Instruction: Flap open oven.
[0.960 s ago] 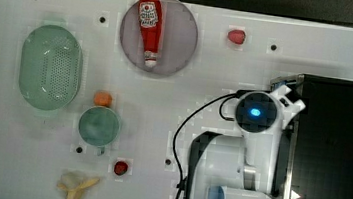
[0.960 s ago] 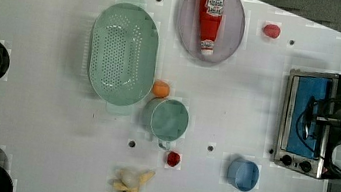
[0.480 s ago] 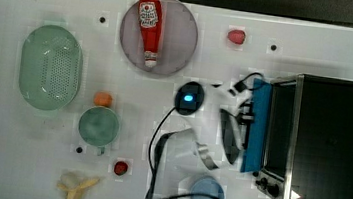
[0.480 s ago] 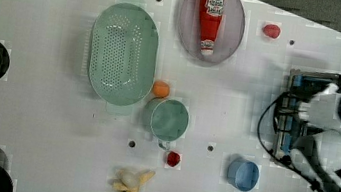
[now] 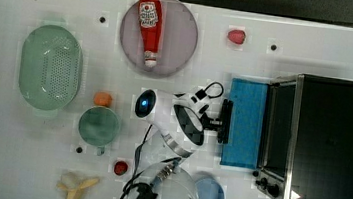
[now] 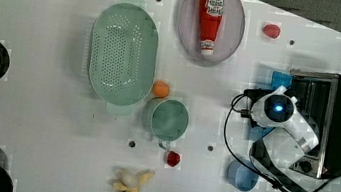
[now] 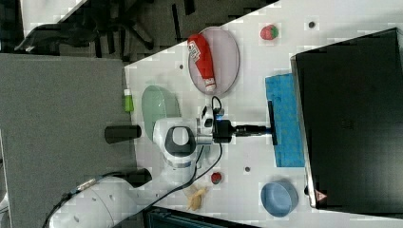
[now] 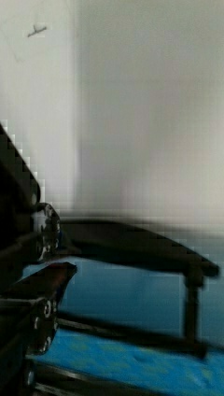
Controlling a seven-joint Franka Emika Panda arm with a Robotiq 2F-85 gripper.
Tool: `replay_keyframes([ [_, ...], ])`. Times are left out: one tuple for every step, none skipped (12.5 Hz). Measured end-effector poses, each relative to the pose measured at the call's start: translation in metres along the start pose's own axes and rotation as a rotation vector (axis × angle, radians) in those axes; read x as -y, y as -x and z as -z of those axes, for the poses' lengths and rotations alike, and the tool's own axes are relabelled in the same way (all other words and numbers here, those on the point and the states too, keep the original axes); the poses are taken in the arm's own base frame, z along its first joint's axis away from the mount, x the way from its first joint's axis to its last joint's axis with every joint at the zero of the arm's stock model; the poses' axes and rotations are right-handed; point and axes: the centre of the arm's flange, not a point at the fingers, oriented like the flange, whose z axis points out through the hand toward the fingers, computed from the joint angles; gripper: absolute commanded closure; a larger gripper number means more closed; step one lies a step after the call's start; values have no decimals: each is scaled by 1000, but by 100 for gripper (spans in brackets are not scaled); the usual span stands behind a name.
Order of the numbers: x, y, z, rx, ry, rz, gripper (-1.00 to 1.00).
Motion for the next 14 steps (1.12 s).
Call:
replay_keyframes([
  [8,0,-4,4,8,-17,65],
  [10,0,-4,5,20,-33,65],
  [11,-1,-3,2,22,-50,65],
  [10,-1,-3,0,24,-62,65],
  [9,-2,-2,-2,28,-68,65],
  [7,-3,-1,-5,29,-87,65],
  [8,-4,2,-8,15,-106,65],
  [6,-5,8,-7,-11,-137,65],
  [1,-8,19,-2,-50,-194,65],
  [-8,-14,37,-5,-107,-270,65],
  [-22,-17,60,4,-178,-368,65],
  [-38,-20,89,-1,-253,-463,65],
  [-58,-21,119,-15,-323,-550,65],
  [-80,-20,150,-14,-394,-634,65],
])
